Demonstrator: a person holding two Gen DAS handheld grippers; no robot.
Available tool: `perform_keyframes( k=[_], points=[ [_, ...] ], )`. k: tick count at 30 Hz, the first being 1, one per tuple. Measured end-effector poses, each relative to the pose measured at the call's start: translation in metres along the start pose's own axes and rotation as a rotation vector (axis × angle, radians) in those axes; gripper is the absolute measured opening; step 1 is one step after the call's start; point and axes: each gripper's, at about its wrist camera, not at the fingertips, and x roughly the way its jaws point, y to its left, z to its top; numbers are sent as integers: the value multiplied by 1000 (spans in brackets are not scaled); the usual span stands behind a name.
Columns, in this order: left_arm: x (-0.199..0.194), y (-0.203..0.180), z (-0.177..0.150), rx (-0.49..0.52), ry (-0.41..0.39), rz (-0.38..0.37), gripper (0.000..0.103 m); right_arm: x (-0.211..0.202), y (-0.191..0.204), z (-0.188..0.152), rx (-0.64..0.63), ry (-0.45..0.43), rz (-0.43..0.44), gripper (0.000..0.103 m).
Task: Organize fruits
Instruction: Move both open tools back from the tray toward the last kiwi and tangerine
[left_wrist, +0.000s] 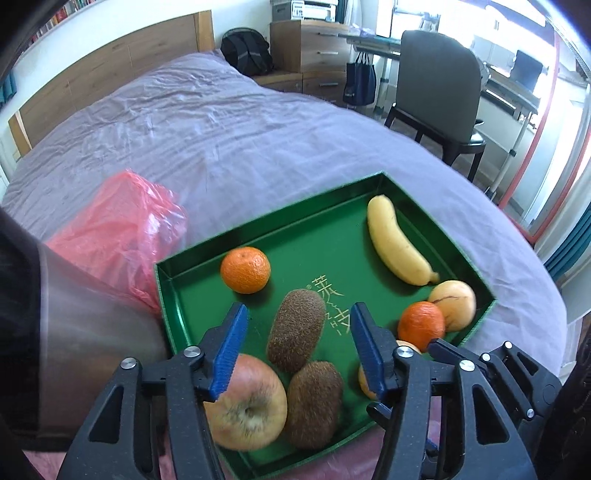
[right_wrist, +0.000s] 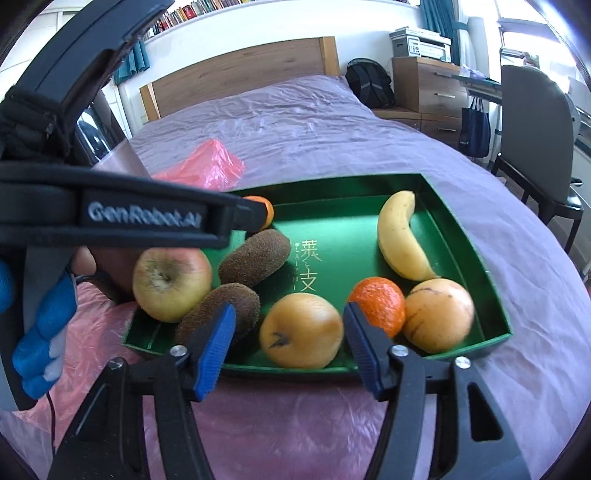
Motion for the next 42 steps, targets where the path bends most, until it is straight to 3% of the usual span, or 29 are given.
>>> perform_keyframes(
  k=[9,11,20,29,42],
  points=[
    [-66,-7,-25,28,-36,-72,58,-49,10,-14,29,-8,-9,103],
    [-84,-6,-37,33,-46,-72,62,-60,16,-20,35,-1,-2,103],
    [-142,26,-99,-23,-47,-73,63,-101,56,-34,19,-4,25,103],
    [-189,79,-172,-212,-88,28,63,-126,100,-49,-19,4,61,103],
    [-217,132,-263,-316,-47,217,63,-141,149,-71,-56,34,109,103]
  ],
)
